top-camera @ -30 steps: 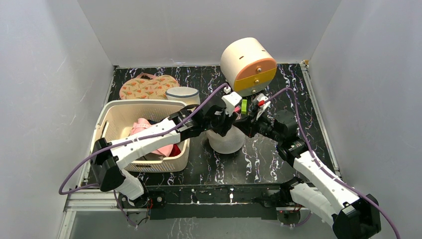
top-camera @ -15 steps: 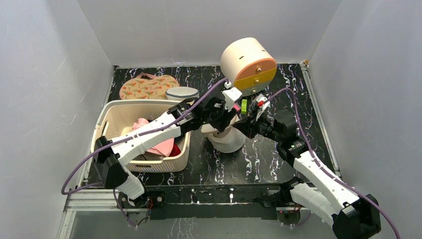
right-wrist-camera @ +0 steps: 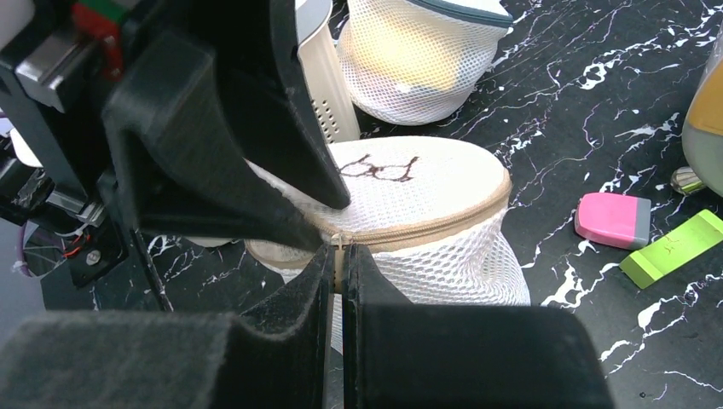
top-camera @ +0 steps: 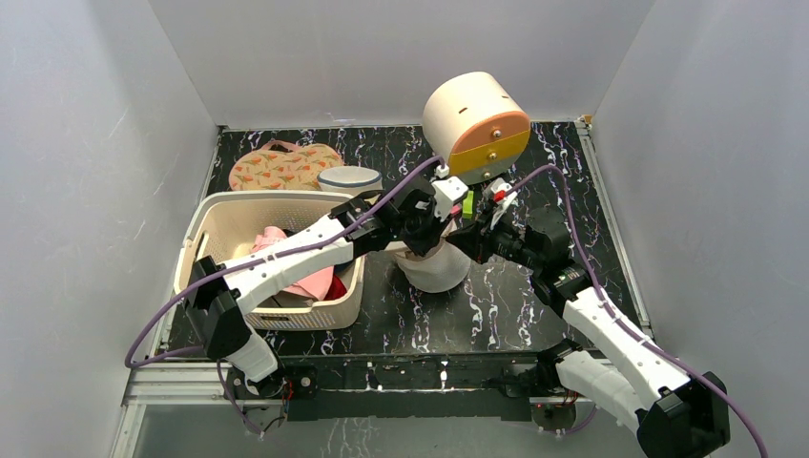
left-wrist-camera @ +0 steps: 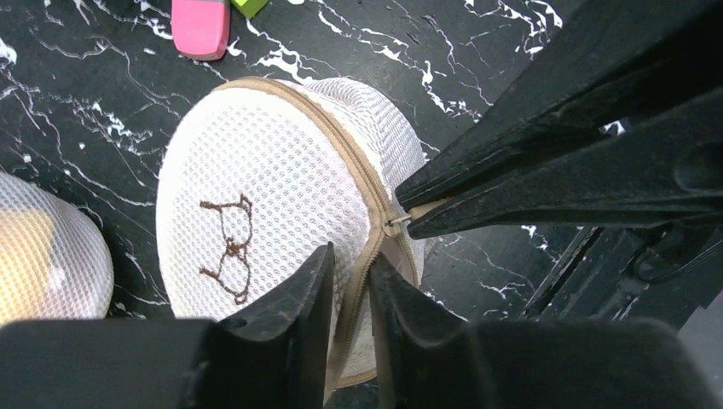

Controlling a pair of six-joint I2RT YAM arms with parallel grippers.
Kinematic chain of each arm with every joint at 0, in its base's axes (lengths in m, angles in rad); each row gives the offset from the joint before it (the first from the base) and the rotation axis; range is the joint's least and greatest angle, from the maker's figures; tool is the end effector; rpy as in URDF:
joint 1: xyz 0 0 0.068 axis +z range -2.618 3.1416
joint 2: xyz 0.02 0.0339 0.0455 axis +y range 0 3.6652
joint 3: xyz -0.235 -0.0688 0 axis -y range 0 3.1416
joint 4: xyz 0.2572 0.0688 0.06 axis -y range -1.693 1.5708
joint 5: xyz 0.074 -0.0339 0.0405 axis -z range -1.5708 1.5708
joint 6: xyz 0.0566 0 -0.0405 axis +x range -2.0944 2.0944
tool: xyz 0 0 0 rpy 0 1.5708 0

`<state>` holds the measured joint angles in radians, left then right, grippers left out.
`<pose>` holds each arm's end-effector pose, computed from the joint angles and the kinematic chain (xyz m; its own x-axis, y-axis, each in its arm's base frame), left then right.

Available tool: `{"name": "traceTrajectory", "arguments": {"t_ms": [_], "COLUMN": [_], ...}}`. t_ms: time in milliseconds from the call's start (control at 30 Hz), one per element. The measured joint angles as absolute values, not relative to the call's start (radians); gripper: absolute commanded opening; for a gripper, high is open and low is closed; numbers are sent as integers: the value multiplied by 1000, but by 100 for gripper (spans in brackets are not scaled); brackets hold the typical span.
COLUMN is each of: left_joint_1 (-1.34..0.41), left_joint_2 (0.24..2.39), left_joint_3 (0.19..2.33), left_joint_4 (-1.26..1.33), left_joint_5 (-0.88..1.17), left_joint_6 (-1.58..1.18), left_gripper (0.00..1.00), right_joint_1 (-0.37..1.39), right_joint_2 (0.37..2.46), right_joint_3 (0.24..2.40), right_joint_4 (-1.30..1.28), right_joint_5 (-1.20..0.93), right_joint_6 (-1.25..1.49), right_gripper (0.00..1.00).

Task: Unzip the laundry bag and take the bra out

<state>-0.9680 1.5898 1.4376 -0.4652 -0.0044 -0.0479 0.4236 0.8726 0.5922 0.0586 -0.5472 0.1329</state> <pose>0.2237 -0.3246 0.2932 -0.3672 0.4491 -0.8146 0.8051 0.5921 -0.0365 0.2177 0.1304 0.2531 -0.3066 -0.0141 -0.9517 -0.7800 0.5768 0.2427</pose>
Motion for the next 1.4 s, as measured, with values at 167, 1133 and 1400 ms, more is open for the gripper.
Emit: {"name": "traceTrajectory", "arguments": {"t_ms": [167, 1133, 1400], "left_joint_1": [-968, -979, -979], "left_joint_2": [1590, 1373, 1474], "left_joint_3": [1438, 1309, 1322], "left_joint_4": [-455, -348, -384], "left_joint_5": [1, -5, -10], "left_joint_6": [4, 216, 192], "left_gripper": [0, 47, 44], "right_joint_1": [424, 175, 249], "right_joint_2": [876, 983, 939], "right_joint_3": [593, 606, 606], "right_joint_4": [49, 113, 99], "right_joint_5": [-544, -760, -759], "right_joint_6": [136, 215, 215], "right_gripper": [0, 0, 0]}}
